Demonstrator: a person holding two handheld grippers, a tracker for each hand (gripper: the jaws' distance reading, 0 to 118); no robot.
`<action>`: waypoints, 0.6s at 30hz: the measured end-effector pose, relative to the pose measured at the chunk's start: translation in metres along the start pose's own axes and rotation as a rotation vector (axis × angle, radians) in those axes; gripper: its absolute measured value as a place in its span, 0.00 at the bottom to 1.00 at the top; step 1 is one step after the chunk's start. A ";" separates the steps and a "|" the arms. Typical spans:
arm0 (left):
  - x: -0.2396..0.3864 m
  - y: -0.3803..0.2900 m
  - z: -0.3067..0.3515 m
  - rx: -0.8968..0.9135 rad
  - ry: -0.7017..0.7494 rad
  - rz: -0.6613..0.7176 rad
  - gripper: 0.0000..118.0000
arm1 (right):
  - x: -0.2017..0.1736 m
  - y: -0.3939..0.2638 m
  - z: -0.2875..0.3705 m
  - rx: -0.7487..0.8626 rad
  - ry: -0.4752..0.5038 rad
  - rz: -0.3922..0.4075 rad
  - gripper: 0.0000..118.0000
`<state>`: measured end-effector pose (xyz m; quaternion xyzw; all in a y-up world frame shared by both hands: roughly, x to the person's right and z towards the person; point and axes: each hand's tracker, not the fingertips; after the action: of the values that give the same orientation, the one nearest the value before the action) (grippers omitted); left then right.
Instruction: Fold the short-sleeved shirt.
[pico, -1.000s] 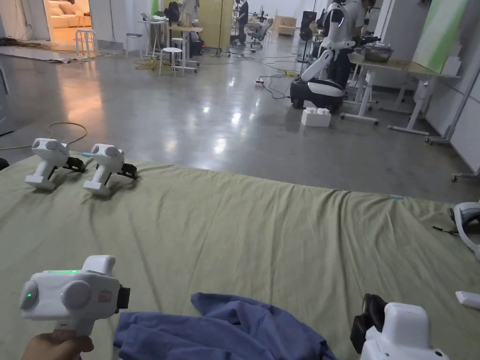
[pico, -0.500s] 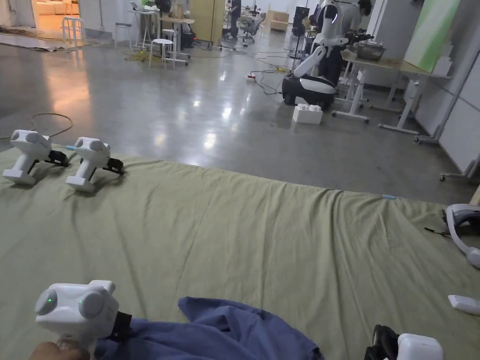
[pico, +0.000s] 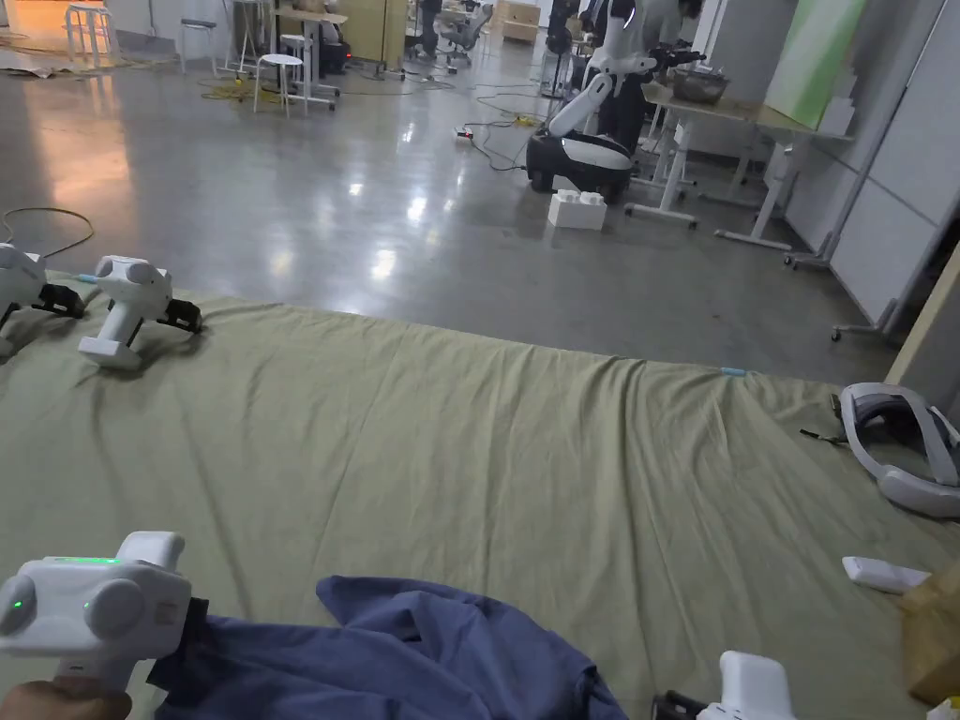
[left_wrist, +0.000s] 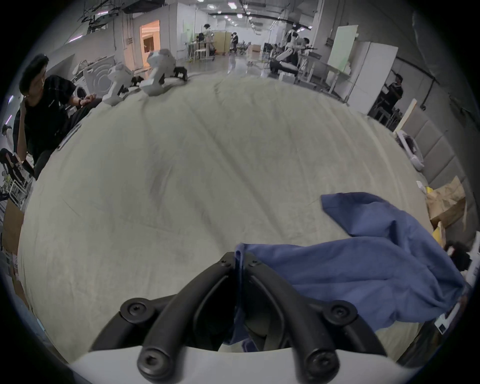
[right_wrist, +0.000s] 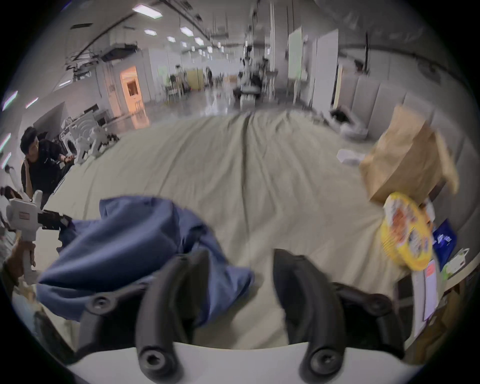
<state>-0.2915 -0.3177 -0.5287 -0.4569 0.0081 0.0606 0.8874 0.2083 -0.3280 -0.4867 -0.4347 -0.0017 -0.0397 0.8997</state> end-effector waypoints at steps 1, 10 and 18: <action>0.001 -0.001 0.009 0.019 -0.006 -0.014 0.05 | 0.001 -0.003 -0.011 -0.030 0.024 -0.012 0.54; 0.010 -0.027 0.049 0.110 -0.022 -0.081 0.05 | -0.027 -0.028 -0.055 -0.093 0.013 0.088 0.17; 0.010 -0.027 0.080 0.189 -0.052 -0.049 0.05 | -0.027 -0.015 -0.005 0.090 0.019 0.076 0.10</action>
<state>-0.2822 -0.2674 -0.4606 -0.3696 -0.0204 0.0498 0.9277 0.1801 -0.3390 -0.4790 -0.3933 0.0217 -0.0098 0.9191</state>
